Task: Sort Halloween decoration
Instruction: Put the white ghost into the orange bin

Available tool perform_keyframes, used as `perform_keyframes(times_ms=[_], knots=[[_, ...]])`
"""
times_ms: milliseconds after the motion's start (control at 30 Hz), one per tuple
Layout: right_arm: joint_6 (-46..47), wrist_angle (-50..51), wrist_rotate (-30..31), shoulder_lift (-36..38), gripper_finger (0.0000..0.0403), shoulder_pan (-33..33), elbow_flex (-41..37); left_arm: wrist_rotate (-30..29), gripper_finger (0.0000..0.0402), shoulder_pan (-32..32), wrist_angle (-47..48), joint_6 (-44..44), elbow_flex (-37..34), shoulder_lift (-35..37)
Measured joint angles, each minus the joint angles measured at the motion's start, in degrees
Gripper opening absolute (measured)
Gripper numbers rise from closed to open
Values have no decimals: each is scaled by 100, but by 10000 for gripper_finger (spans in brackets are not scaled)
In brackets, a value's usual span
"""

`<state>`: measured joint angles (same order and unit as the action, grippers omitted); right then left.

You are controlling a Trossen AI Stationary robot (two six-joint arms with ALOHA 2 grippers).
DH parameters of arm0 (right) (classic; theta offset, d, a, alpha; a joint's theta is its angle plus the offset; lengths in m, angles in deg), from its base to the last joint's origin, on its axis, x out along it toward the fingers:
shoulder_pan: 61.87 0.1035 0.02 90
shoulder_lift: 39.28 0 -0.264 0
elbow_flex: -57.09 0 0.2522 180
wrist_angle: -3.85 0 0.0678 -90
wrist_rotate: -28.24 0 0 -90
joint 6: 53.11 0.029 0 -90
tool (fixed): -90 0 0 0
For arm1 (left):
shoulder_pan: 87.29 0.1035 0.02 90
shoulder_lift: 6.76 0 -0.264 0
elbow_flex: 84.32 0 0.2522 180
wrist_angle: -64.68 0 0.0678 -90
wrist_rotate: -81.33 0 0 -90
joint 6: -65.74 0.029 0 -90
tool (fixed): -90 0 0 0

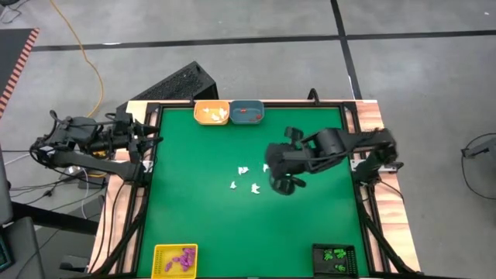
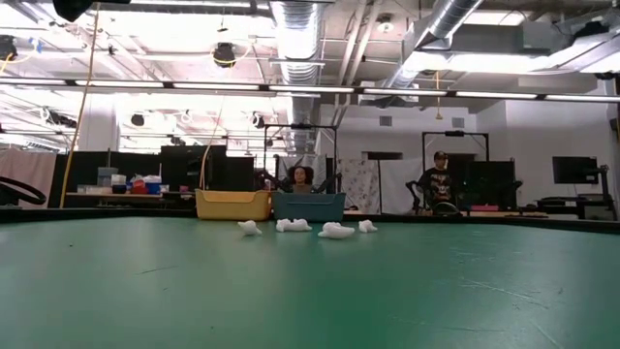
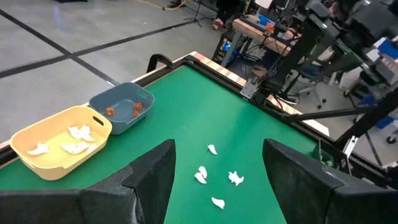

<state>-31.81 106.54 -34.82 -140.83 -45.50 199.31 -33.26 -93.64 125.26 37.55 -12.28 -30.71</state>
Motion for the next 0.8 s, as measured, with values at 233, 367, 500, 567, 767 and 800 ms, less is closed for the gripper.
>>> perform_keyframes(times_ms=[233,367,500,567,767,800], knots=[[458,-804,138,1860,107,-18,-2653,-356,231,0,-1,-104,0,-2],[448,-2218,159,2929,107,-49,-4559,-800,231,0,-4,-152,0,-2],[414,-3680,165,3685,107,-148,-6300,-1361,231,1,-32,-201,-40,-2],[378,-4344,161,3900,107,-206,-7061,-1651,231,2,-32,-278,-92,-2],[-215,-6550,86,3935,107,-552,-8775,-2253,231,2,-16,-475,-336,-2],[-365,-6977,-18,3873,107,-644,-8978,-2335,231,0,-13,-541,-366,-2]])
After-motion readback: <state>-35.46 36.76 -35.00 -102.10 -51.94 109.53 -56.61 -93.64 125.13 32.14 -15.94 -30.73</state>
